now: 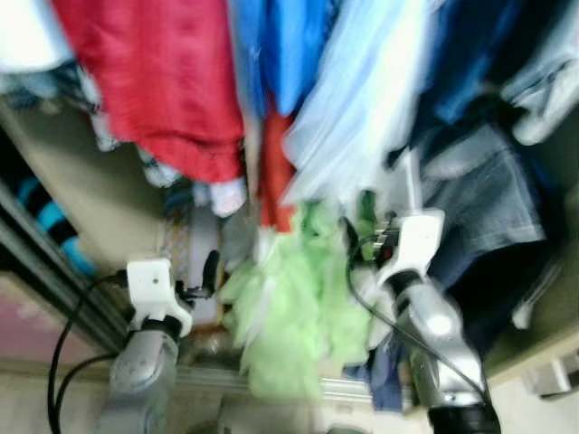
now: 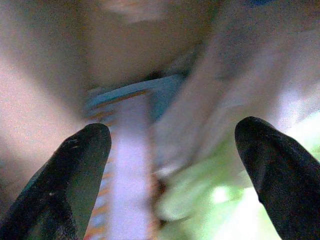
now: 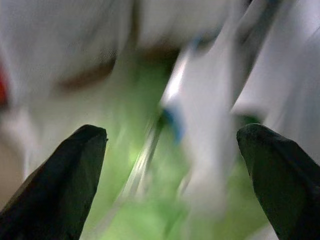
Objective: Clean up the room
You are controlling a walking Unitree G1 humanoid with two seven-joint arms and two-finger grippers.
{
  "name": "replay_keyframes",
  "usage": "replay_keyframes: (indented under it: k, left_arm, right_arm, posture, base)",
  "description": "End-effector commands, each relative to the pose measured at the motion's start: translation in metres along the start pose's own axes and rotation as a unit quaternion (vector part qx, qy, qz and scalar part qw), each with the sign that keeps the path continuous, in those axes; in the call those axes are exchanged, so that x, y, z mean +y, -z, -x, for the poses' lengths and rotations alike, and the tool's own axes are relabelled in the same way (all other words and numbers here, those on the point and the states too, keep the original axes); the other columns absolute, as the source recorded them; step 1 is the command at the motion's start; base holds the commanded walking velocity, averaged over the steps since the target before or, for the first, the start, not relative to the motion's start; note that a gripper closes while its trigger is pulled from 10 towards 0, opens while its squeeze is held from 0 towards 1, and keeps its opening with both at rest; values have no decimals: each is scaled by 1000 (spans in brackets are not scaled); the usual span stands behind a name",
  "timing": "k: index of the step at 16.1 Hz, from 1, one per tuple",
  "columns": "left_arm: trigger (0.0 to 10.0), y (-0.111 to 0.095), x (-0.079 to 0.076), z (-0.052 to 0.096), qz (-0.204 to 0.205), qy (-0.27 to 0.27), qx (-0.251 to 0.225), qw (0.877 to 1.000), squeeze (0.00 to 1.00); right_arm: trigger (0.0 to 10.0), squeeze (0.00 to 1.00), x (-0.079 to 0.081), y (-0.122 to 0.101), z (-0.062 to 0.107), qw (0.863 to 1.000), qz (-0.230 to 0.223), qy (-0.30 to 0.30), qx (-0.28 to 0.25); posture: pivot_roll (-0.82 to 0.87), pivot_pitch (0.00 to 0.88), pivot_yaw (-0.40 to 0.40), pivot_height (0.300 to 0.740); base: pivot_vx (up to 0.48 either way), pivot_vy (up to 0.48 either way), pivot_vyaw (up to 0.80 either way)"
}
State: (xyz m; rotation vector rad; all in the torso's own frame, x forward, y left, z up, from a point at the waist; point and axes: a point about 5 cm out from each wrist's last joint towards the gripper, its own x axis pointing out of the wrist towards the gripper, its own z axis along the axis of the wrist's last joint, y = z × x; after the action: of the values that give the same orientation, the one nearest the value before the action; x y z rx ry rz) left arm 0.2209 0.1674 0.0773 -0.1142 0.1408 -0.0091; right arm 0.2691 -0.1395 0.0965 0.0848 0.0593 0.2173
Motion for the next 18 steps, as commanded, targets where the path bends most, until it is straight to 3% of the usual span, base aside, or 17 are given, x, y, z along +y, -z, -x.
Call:
replay_keyframes:
  k: [1,3,4,8,14,18]
  left_arm:
    - [10000,-8,5,0,-5,-21,-23,1000,0]
    - [10000,-8,6,4,5,-28,-17,999,0]
    - [10000,-11,6,7,-8,-28,-24,999,0]
    - [10000,-8,14,24,-5,-54,-9,998,0]
    - [10000,-12,6,16,2,-33,-13,999,0]
    - [10000,-14,7,15,-2,-41,-16,999,0]
  right_arm:
    - [10000,0,-4,0,2,1000,5,5,5]
    - [10000,0,-7,-2,0,1000,15,10,-1]
    - [10000,0,-9,-6,3,1000,21,14,-7]
    - [10000,0,7,-19,33,993,98,-60,-31]
    - [10000,0,17,-29,20,981,151,-107,-62]
    - [10000,0,13,-23,16,987,124,-94,-44]
  posture:
    - [44,0,-14,740]
    - [45,0,-17,740]
    - [49,0,-20,740]
    - [39,3,-18,740]
    - [37,0,-16,740]
    - [41,8,-17,740]
  base:
    - [0,0,0]
    - [0,0,0]
    - [0,0,0]
    - [0,0,400]
    - [0,0,800]
    - [0,0,800]
